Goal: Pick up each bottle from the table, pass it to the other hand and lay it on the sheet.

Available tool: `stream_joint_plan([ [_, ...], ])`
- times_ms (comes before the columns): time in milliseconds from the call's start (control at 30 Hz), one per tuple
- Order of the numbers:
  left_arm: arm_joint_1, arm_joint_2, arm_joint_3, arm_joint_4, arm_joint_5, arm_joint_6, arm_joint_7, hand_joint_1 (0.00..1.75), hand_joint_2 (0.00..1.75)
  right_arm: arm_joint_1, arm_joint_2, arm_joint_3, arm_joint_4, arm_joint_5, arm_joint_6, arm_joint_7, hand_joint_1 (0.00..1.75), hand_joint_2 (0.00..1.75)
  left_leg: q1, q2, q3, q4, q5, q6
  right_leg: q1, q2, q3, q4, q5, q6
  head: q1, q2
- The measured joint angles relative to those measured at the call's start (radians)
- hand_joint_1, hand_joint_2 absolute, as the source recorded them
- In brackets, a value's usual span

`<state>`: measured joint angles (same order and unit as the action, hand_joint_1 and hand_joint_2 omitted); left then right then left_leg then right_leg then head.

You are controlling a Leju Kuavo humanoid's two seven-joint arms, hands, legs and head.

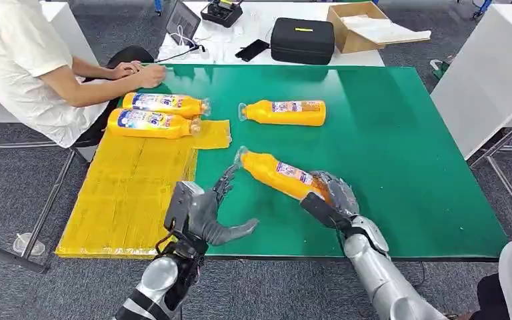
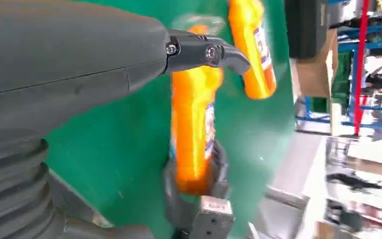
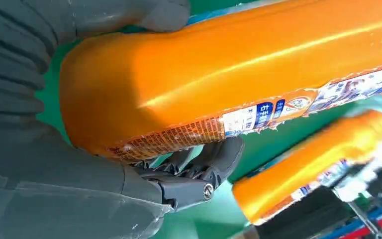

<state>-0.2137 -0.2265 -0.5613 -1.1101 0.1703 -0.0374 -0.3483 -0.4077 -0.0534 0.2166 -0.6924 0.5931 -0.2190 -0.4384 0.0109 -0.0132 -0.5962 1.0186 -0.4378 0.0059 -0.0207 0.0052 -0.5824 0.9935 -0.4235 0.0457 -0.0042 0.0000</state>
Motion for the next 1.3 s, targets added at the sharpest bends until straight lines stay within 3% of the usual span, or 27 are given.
stream_joint_plan([
  [267,0.013,-0.029,0.039,0.095,0.304,0.122,0.026,0.0,1.75,0.053,0.016,-0.027,-0.055,-0.105,-0.036,-0.029,1.75,1.75,0.0,-0.001,-0.002,0.0,0.0,0.0,0.0,0.0,-0.001,0.0,0.0,0.0,0.0,0.0],
  [1033,0.009,-0.033,0.041,0.219,0.434,0.156,0.041,0.0,1.75,0.074,0.022,-0.027,-0.079,-0.158,-0.053,-0.045,1.75,1.75,0.0,0.0,-0.004,0.0,0.0,0.0,0.0,0.0,-0.004,0.0,0.0,0.0,0.0,0.0],
  [1167,-0.002,-0.033,0.038,0.241,0.446,0.112,-0.02,0.0,1.75,0.081,0.026,-0.026,-0.088,-0.188,-0.037,-0.065,1.75,1.75,0.0,0.0,-0.006,0.0,0.0,0.0,0.0,0.0,-0.005,0.0,0.0,0.0,0.0,0.0],
  [1300,-0.052,-0.041,0.033,0.28,0.438,-0.033,-0.1,0.0,1.75,0.076,0.042,-0.008,-0.088,-0.196,0.007,-0.104,1.75,1.75,0.0,-0.001,-0.007,0.0,0.001,0.0,0.0,0.0,-0.005,0.0,0.0,0.0,0.0,0.0],
])
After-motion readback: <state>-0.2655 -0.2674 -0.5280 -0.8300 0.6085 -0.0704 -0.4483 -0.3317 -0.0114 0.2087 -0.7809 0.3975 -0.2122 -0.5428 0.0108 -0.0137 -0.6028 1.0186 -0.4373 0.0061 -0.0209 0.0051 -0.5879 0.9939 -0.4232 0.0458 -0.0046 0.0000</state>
